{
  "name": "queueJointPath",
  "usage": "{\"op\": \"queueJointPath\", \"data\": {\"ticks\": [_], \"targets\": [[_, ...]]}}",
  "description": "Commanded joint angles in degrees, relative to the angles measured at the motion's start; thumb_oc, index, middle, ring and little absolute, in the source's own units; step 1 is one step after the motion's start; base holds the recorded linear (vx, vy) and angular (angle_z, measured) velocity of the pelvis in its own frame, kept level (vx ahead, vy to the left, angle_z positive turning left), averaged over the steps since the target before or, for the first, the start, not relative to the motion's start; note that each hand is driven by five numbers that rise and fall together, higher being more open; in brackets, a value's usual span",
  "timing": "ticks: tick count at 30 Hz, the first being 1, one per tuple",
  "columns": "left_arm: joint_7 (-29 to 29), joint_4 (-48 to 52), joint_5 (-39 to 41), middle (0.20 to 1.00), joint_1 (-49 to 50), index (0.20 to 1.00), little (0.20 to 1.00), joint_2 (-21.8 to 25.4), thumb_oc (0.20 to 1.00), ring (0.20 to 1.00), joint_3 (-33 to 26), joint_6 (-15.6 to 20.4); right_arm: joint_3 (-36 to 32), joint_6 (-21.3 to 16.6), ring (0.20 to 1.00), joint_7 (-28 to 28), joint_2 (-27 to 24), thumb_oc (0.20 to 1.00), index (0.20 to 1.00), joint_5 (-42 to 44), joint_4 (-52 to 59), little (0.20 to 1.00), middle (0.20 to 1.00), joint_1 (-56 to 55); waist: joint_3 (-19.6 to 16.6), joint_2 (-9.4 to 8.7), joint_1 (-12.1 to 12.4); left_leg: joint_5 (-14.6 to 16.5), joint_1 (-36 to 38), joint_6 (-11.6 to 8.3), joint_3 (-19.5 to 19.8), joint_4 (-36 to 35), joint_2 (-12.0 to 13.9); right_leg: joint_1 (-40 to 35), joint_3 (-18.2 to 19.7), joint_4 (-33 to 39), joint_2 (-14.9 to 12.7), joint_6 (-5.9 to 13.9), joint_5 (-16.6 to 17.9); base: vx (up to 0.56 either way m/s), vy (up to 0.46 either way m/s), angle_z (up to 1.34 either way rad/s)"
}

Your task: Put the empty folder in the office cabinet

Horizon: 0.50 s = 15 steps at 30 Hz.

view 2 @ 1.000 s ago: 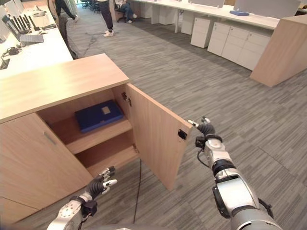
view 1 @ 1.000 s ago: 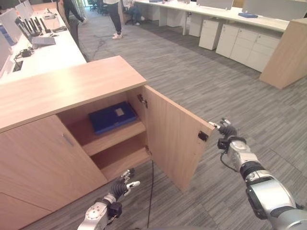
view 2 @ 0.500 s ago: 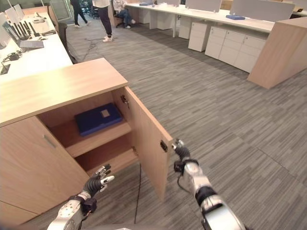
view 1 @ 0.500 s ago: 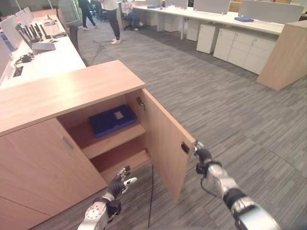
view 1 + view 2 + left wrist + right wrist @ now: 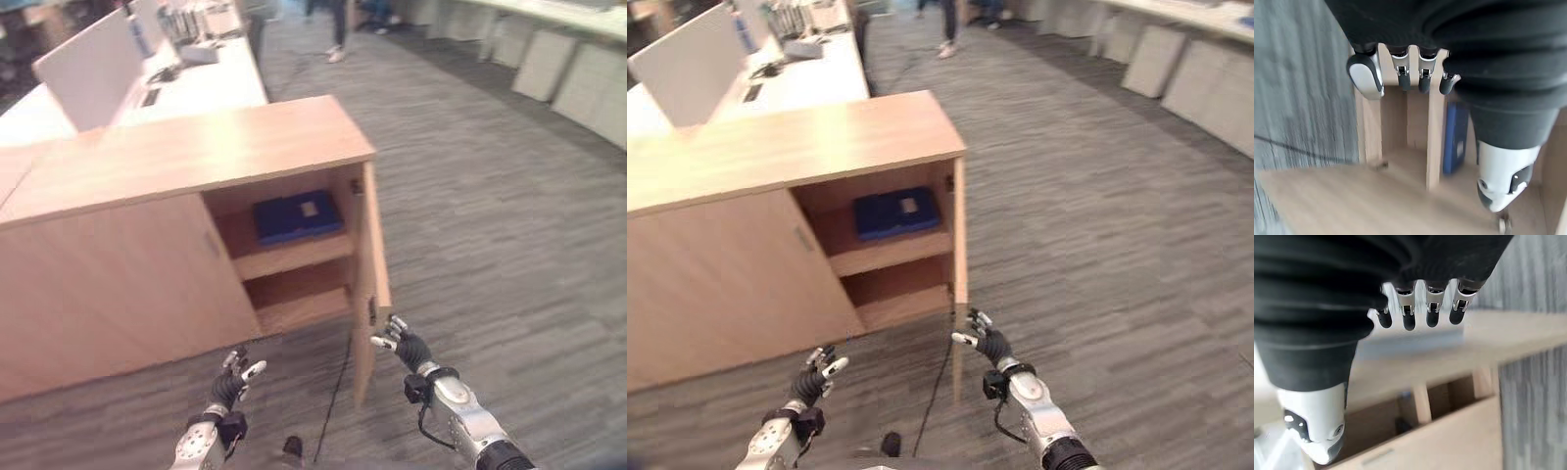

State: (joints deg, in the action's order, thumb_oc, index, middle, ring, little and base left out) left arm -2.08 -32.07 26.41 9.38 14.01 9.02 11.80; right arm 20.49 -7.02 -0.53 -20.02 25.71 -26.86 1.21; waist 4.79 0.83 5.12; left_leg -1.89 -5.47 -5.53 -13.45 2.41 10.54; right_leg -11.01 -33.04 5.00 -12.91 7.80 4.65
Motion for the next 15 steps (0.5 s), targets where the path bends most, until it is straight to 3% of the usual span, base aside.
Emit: {"op": "queueJointPath", "data": {"ticks": [1, 4, 6, 8, 9, 10, 12, 13, 14, 15], "targets": [[-1.54, 2.77, -1.38, 1.000, -2.99, 1.000, 1.000, 4.87, 1.000, 1.000, 0.24, 2.91, -1.21, -3.51, 1.000, -0.31, 1.93, 1.000, 1.000, -0.78, 4.37, 1.000, 1.000, 4.97, 0.55, -1.69, 0.26, -3.28, 1.01, -4.08, -1.48, 2.56, 5.98, -0.98, 6.26, -1.14, -3.19, 3.34, -5.13, 0.08, 0.188, 1.15], [-2.42, 2.96, -2.74, 1.000, -1.71, 1.000, 1.000, 6.13, 1.000, 1.000, 0.42, 2.55, -2.54, -3.17, 1.000, -0.16, 2.43, 1.000, 1.000, -0.23, 4.69, 1.000, 1.000, 5.51, -0.24, -2.21, 1.11, -1.93, 0.56, -3.41, -0.47, 3.15, 4.32, -2.04, 5.13, -2.25, -4.73, 3.93, -4.95, 0.09, 0.176, 0.53], [-3.70, 3.68, -4.82, 1.000, -1.70, 1.000, 1.000, 8.21, 1.000, 1.000, 1.41, 2.17, -5.37, -3.66, 1.000, 1.00, 3.20, 1.000, 1.000, 0.95, 4.66, 1.000, 1.000, 6.88, -0.38, -3.25, 3.21, -0.21, -0.75, -1.50, 0.88, 3.92, 1.57, -1.21, 3.53, -7.70, -7.97, 4.54, -5.10, 0.04, 0.200, 0.68], [-4.30, 4.29, -5.51, 1.000, -1.83, 1.000, 1.000, 8.93, 1.000, 1.000, 2.02, 2.11, -6.40, -3.89, 1.000, 1.52, 3.46, 1.000, 1.000, 1.32, 3.88, 1.000, 1.000, 7.32, -0.32, -3.52, 3.75, 0.52, -0.82, -0.68, 1.46, 3.96, 0.56, -0.51, 3.30, -10.60, -9.16, 4.81, -4.79, 0.05, 0.190, 0.76], [-4.89, 5.03, -6.09, 1.000, -1.82, 1.000, 1.000, 10.37, 1.000, 1.000, 2.33, 2.08, -7.92, -4.33, 1.000, 2.42, 4.17, 1.000, 1.000, 2.14, 2.02, 1.000, 1.000, 9.74, 0.28, -3.99, 4.17, 2.33, -0.50, 1.23, 1.86, 4.52, -1.47, 2.27, 4.18, -18.88, -12.74, 5.91, -0.12, 0.08, 0.298, 0.95], [-4.90, 5.37, -5.93, 1.000, -1.50, 1.000, 1.000, 10.97, 1.000, 1.000, 2.16, 2.11, -8.13, -4.45, 1.000, 2.94, 4.32, 1.000, 1.000, 2.44, 0.63, 1.000, 1.000, 11.63, 0.87, -3.66, 4.53, 3.14, -0.10, 2.15, 1.70, 4.87, -1.91, 4.17, 5.49, -23.31, -14.26, 6.49, 2.75, 0.08, 0.279, 0.98], [-5.06, 5.79, -5.44, 1.000, -1.50, 1.000, 1.000, 11.54, 1.000, 1.000, 2.11, 2.12, -8.44, -4.61, 1.000, 3.42, 4.52, 1.000, 1.000, 2.61, -0.03, 1.000, 1.000, 12.86, 1.53, -3.32, 5.02, 3.61, 0.25, 2.83, 1.79, 5.08, -2.03, 6.26, 7.12, -27.34, -14.60, 6.89, 3.89, 0.04, 0.125, 0.31], [-5.07, 5.48, -5.21, 1.000, -1.92, 1.000, 1.000, 12.08, 1.000, 1.000, 2.51, 2.09, -9.18, -4.81, 1.000, 4.01, 4.46, 1.000, 1.000, 2.62, -0.42, 1.000, 1.000, 13.41, 2.09, -2.92, 4.92, 3.58, 0.62, 3.41, 3.23, 4.93, -2.12, 8.20, 9.45, -29.81, -13.28, 7.01, 4.20, 0.11, 0.098, 0.01], [-5.26, 6.15, -4.59, 1.000, -2.47, 1.000, 1.000, 12.71, 1.000, 1.000, 3.12, 2.09, -11.23, -5.16, 1.000, 4.99, 3.21, 1.000, 1.000, 3.02, -1.93, 1.000, 1.000, 13.91, 2.72, -2.50, 4.55, 3.89, 2.08, 3.71, 6.55, 4.23, -2.73, 10.23, 13.62, -30.63, -9.84, 6.86, 1.70, 0.17, 0.093, 0.19], [-5.41, 6.48, -4.38, 1.000, -2.33, 1.000, 1.000, 12.93, 1.000, 1.000, 3.21, 2.20, -12.07, -5.35, 1.000, 5.48, 2.55, 1.000, 1.000, 3.26, -2.92, 1.000, 1.000, 14.27, 2.87, -2.49, 4.45, 4.21, 2.66, 3.65, 7.54, 4.22, -3.20, 10.33, 14.34, -29.84, -9.00, 6.77, 0.42, 0.23, 0.042, 0.63]]}}
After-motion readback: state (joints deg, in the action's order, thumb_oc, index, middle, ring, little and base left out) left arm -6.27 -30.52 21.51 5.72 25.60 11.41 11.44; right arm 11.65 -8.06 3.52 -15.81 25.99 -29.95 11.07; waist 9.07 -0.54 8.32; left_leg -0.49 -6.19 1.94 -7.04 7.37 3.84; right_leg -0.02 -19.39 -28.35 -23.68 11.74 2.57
